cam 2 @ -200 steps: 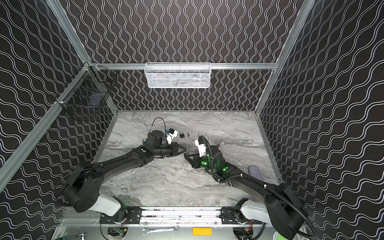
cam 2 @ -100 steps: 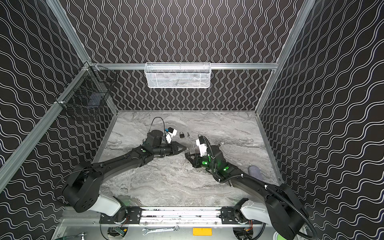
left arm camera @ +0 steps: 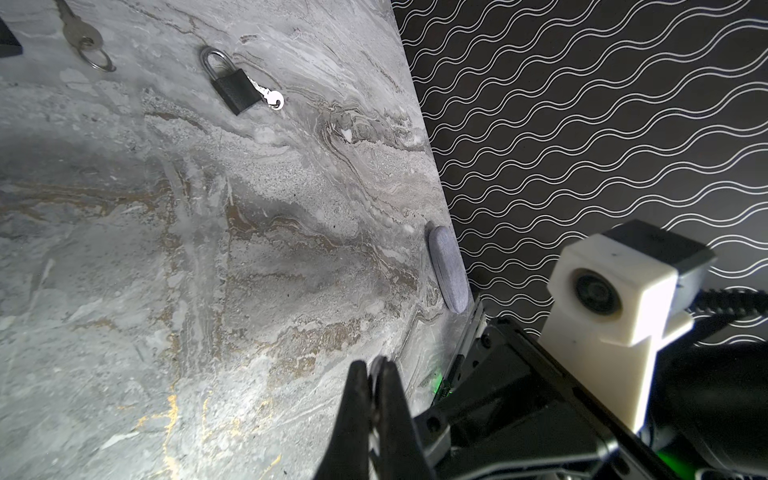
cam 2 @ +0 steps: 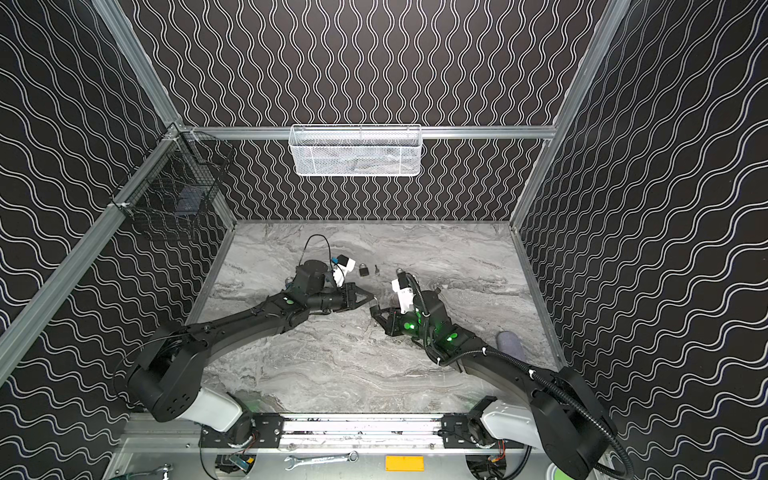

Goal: Lock with the key

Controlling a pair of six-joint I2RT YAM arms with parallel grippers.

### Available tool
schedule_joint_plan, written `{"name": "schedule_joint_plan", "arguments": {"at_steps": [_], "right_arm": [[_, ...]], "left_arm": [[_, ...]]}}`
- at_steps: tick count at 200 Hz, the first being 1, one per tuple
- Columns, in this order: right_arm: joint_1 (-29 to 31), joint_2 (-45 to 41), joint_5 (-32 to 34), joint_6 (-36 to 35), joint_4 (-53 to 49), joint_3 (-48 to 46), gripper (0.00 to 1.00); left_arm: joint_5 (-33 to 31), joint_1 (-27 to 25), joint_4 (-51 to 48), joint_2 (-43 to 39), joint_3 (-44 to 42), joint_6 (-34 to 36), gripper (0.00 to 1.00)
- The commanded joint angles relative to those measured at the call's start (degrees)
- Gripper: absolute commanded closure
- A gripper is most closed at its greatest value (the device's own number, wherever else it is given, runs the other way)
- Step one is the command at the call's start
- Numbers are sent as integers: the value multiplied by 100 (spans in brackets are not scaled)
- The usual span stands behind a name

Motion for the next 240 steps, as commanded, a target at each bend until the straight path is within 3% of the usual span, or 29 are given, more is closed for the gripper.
{"name": "schedule_joint_plan", "arguments": {"at_steps": [1,106,165,240], "right_arm": [[-49,-37,-86,79,199,-14,100],[-1037,421,-1555,1225,1140,-277,100],[-1180,699,-1667,1087,977,-48,100],[-1556,1158,-2325,1304,934,366,100]], "left_arm": [[21,1,358,-9,-56,13,100],[201,0,1522,-474,-816,34,100],[278,3,2052,-554,-1069,-136,100],[448,6,2566,-616,-1236,-114,100]]}}
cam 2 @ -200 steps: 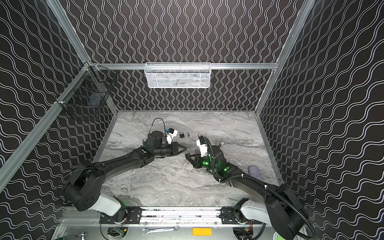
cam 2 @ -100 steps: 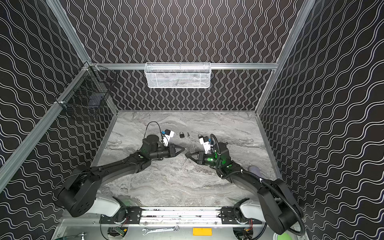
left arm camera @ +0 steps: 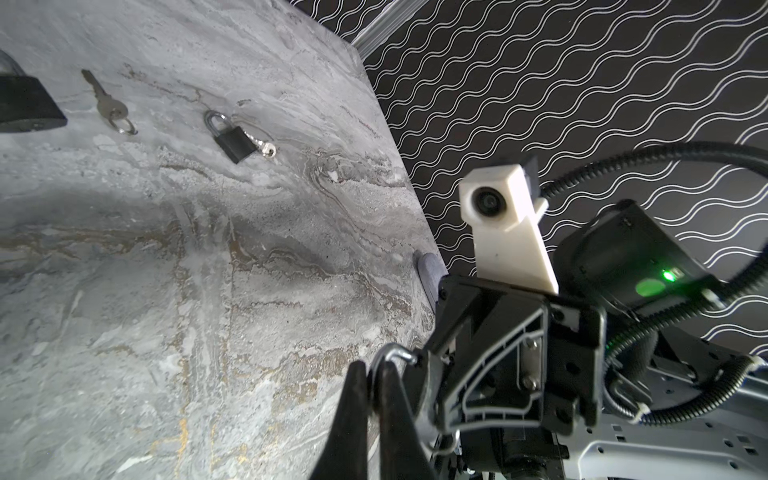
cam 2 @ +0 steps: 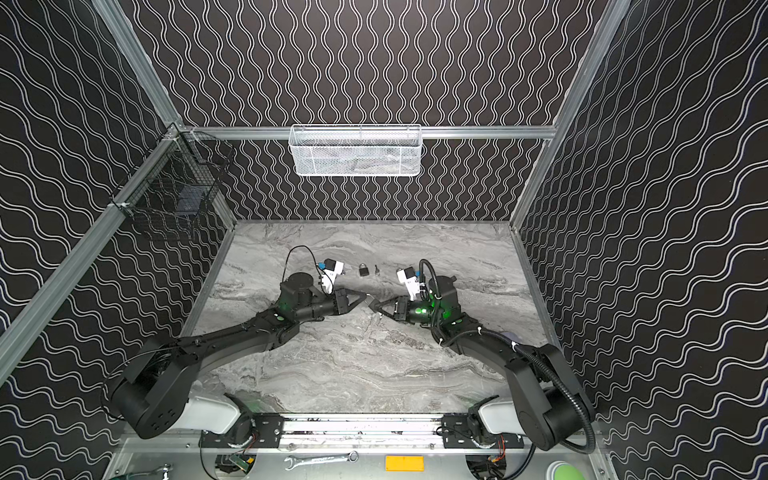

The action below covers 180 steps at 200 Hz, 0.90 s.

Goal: Lock with the key

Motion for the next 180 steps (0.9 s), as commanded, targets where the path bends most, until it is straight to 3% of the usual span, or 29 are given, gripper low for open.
{"name": "schedule_joint_plan", "arguments": {"at_steps": [1,130,180], "right_arm": [[-134,144,507,261,-181,139,100],[-188,150,479,-177,-464,431,100],[-180,79,529,-404,-549,482,100]], "left_arm": [[706,-13,868,-41,-84,-23,100],[930,-33,660,353,208,16,100],[924,-63,154,309,348,142,100]]}}
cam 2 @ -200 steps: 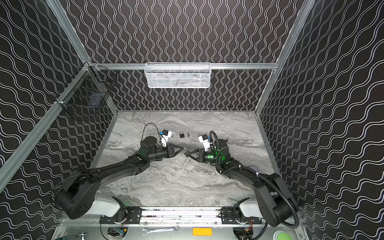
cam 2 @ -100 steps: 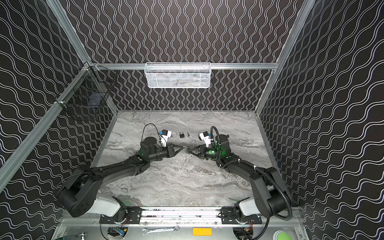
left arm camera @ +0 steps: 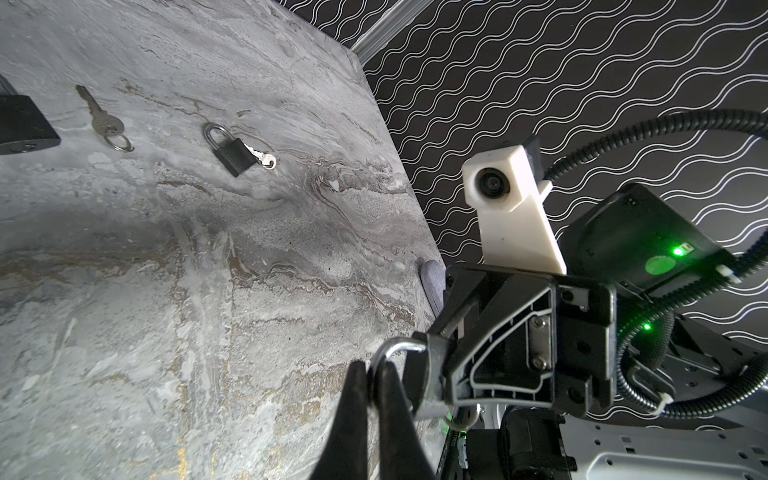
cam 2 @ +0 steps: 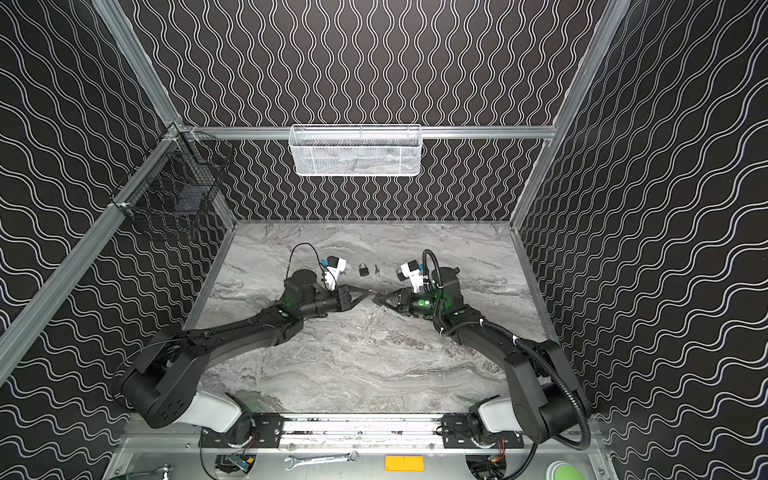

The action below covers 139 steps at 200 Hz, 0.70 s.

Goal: Lock with the key

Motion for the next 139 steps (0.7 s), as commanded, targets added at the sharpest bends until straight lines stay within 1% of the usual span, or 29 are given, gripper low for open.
{"name": "schedule_joint_plan", "arguments": {"at_steps": [1,27,56,82,139], "right_arm": [[2,-42,587,-144,2,93,100],[41,-51,665,-303,-148,138,100],[46,34,626,-308,-115,173,100],[45,184,562,-291,-48,258,100],[46,520,491,-334,37,473,100]], "left_arm": [[877,-77,140,-42,86,118,100],[885,-93,-88,-44,199,169,100],[911,-125,11,-129,154,183,100],[967,-168,307,-135,66,87,100],[1086,-378,348,-220,105,72,100]]}}
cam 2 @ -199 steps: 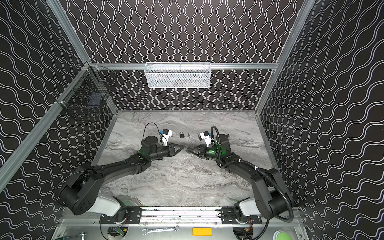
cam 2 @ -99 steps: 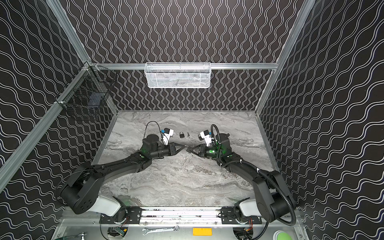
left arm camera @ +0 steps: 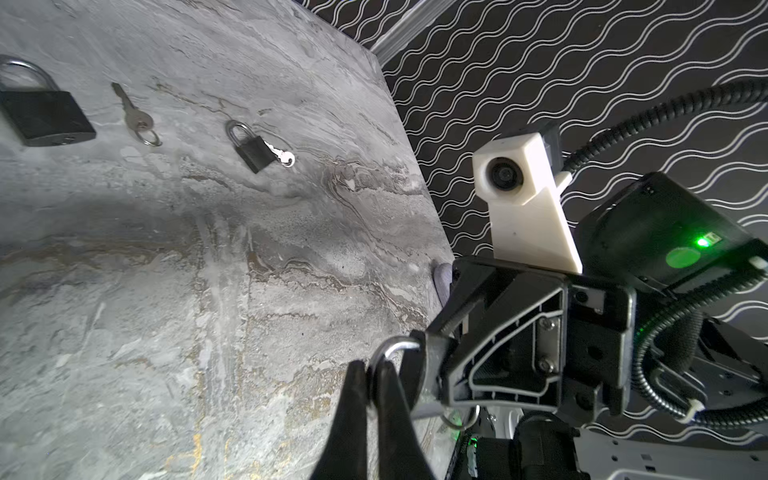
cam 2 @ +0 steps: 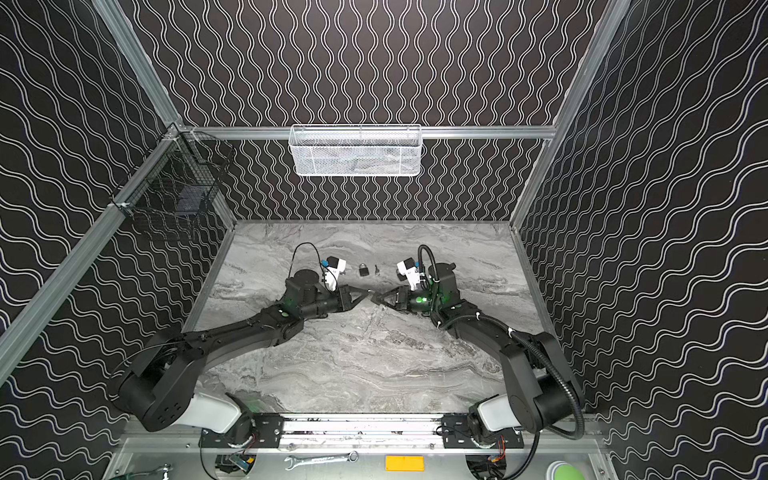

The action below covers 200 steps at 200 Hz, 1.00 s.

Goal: Lock with the key

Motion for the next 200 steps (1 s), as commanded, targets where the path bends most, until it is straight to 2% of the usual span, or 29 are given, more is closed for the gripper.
{"name": "schedule_joint_plan", "arguments": {"at_steps": [1,62,93,104,125,156,200], "right_arm": [[20,146,657,-22,307,115,100],[15,399,375,7,500,176,100],[15,332,339,-46,464,101,100],[15,298,333,-82,412,75,100],[11,251,295,-49,481,-49,100],[6,166,276,19,606,-229,100],[-11,-10,224,15,574,-306,100]], "left_arm": [[1561,-208,751,-82,43,55,100],[1823,-213,1198,3,-31,-235,100],[1752,-197,857,7,76,-140,100],[1682,-155,795,-9,86,-155,83],[1558,-39,771,-71,69,-156,68],[1381,25,288,-52,305,99,66],[1379,75,445,175,405,65,66]]}}
